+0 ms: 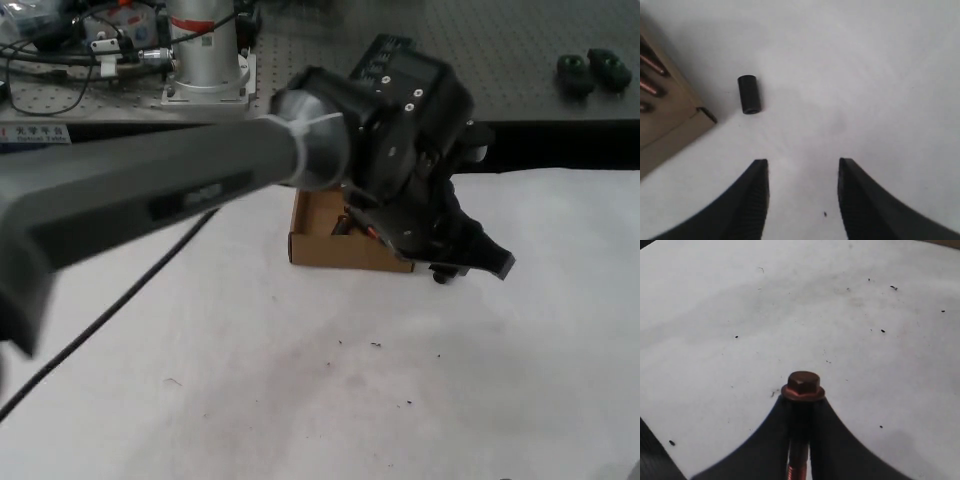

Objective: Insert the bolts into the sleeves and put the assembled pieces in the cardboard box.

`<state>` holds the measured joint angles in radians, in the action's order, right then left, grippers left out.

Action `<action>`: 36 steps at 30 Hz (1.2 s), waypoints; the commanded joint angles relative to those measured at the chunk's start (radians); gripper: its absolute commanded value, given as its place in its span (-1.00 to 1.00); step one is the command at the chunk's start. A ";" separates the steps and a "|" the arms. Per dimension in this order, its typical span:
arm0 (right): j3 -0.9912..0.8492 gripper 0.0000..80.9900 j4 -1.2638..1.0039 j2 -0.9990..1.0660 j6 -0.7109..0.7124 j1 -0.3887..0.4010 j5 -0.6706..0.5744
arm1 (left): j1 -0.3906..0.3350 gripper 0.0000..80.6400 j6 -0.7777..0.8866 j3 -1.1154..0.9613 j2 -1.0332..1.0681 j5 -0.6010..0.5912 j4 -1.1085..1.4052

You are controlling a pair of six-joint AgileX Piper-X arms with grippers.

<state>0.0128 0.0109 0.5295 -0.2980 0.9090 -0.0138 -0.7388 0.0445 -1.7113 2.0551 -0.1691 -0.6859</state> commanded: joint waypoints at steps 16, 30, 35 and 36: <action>-0.013 -0.81 -0.026 -0.007 0.015 0.001 -0.030 | 0.010 -0.05 -0.171 -0.335 0.278 0.054 -0.084; -0.013 -0.81 -0.032 -0.007 0.015 0.001 -0.071 | 0.029 -0.05 -0.231 -0.336 0.337 0.138 0.015; -0.013 -0.81 -0.032 -0.007 0.015 0.001 -0.090 | 0.029 -0.05 -0.238 -0.336 0.364 0.137 0.036; -0.013 -0.81 -0.032 -0.007 0.015 0.001 -0.093 | 0.030 -0.05 -0.249 -0.336 0.369 0.146 0.036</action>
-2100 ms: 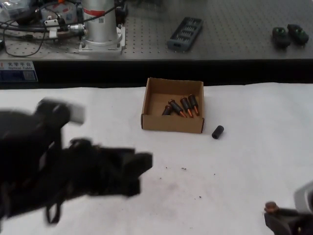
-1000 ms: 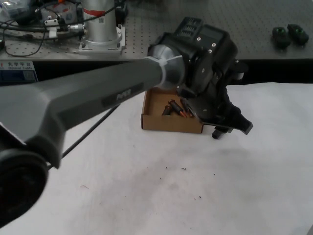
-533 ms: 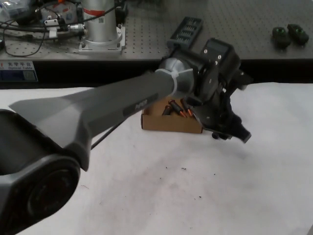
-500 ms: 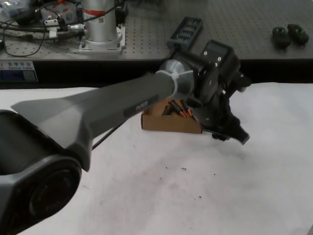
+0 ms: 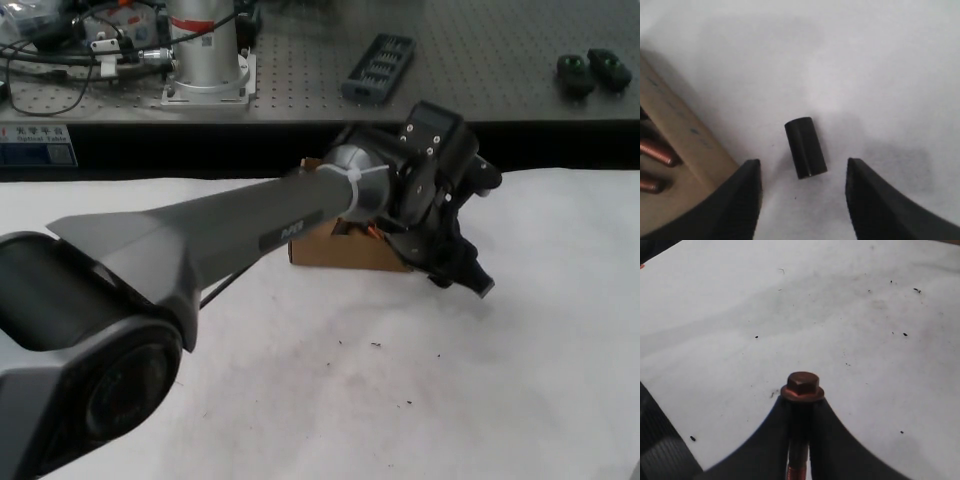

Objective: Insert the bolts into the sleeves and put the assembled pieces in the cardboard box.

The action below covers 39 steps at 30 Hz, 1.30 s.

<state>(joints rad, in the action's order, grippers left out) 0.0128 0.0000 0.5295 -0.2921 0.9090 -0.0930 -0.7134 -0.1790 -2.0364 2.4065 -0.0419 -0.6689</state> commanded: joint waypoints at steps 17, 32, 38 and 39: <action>-0.013 -0.81 -0.013 -0.007 0.010 0.001 -0.014 | 0.004 -0.05 -0.098 -0.021 0.052 0.094 0.083; -0.013 -0.81 -0.011 -0.007 0.010 0.001 -0.014 | 0.006 -0.05 -0.082 -0.021 0.090 0.060 0.149; -0.013 -0.81 -0.009 -0.007 0.010 0.001 -0.014 | 0.006 -0.39 -0.090 -0.024 0.103 0.089 0.147; -0.013 -0.81 -0.009 -0.007 0.010 0.001 -0.014 | 0.006 -0.57 -0.090 -0.024 0.103 0.089 0.143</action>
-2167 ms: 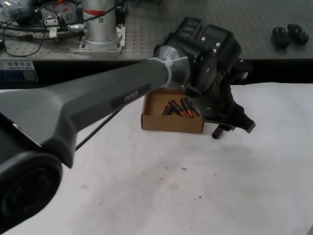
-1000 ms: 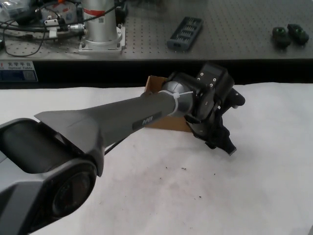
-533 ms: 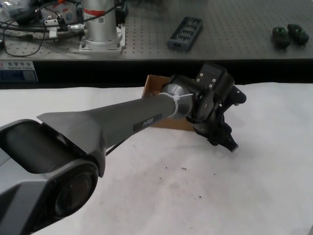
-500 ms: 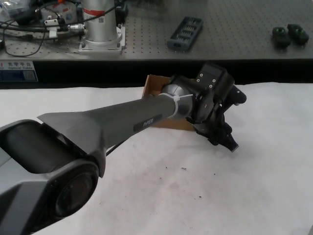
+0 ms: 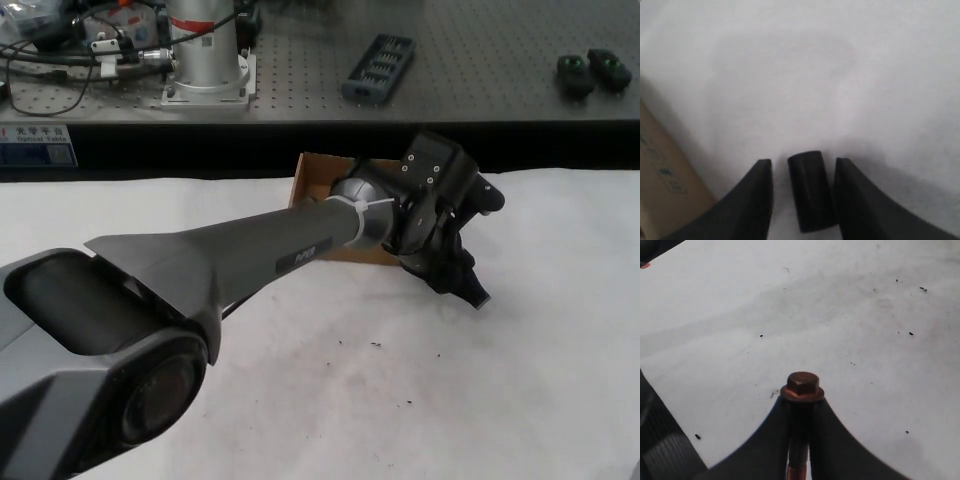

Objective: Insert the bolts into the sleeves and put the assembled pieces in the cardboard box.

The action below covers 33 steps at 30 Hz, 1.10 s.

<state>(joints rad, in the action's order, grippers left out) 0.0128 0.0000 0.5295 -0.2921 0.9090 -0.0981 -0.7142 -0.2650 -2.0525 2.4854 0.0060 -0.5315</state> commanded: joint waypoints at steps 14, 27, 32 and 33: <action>-0.013 -0.81 -0.007 -0.007 0.010 0.001 -0.009 | -0.003 -0.98 -0.019 -0.008 -0.094 0.059 -0.167; -0.013 -0.81 -0.007 -0.007 0.010 0.001 -0.009 | -0.007 -0.98 0.067 -0.008 -0.444 0.122 -0.702; -0.013 -0.81 -0.007 -0.007 0.010 0.001 -0.009 | -0.007 -0.98 0.088 0.064 -0.537 0.125 -0.804; -0.013 -0.81 -0.009 -0.007 0.015 0.001 -0.009 | -0.007 -0.98 0.084 0.097 -0.560 0.125 -0.800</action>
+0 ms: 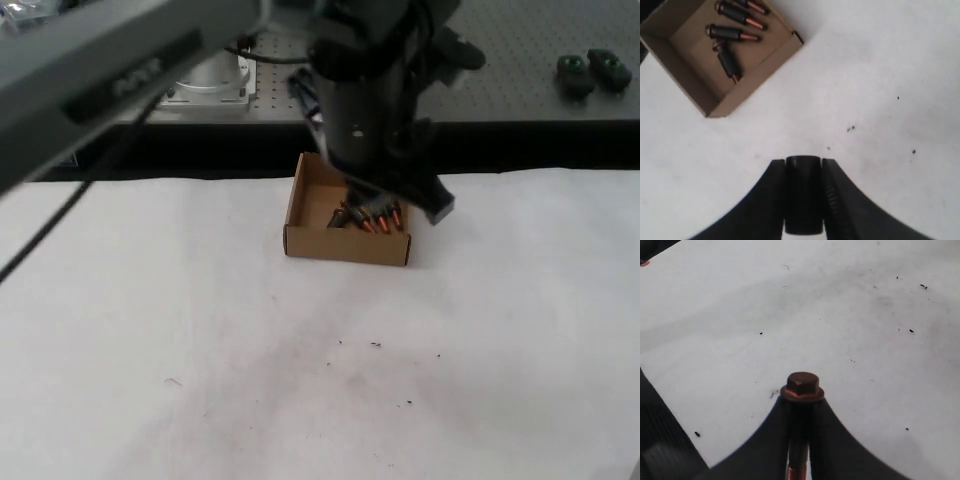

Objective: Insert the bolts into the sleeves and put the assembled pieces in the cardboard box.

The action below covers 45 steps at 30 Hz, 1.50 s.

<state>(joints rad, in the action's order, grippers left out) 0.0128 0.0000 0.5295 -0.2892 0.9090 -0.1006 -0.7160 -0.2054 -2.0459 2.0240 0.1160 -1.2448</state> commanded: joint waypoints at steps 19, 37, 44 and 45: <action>-0.013 -0.81 -0.014 -0.007 0.014 0.001 -0.006 | 0.085 -0.98 0.036 1.004 -0.365 -0.103 0.633; -0.013 -0.81 -0.022 -0.007 0.014 0.001 -0.006 | 0.135 -0.98 0.083 1.152 -0.365 -0.152 0.766; -0.013 -0.81 -0.022 -0.007 0.014 0.001 -0.001 | 0.138 -0.68 0.095 1.152 -0.365 -0.152 0.761; -0.013 -0.81 -0.022 -0.007 0.014 0.001 0.001 | 0.141 -0.59 0.095 1.152 -0.365 -0.152 0.761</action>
<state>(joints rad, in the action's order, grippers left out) 0.0128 0.0000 0.5295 -0.2814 0.9090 -0.1006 -0.5803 -0.1275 -0.8925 1.6746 -0.0340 -0.4892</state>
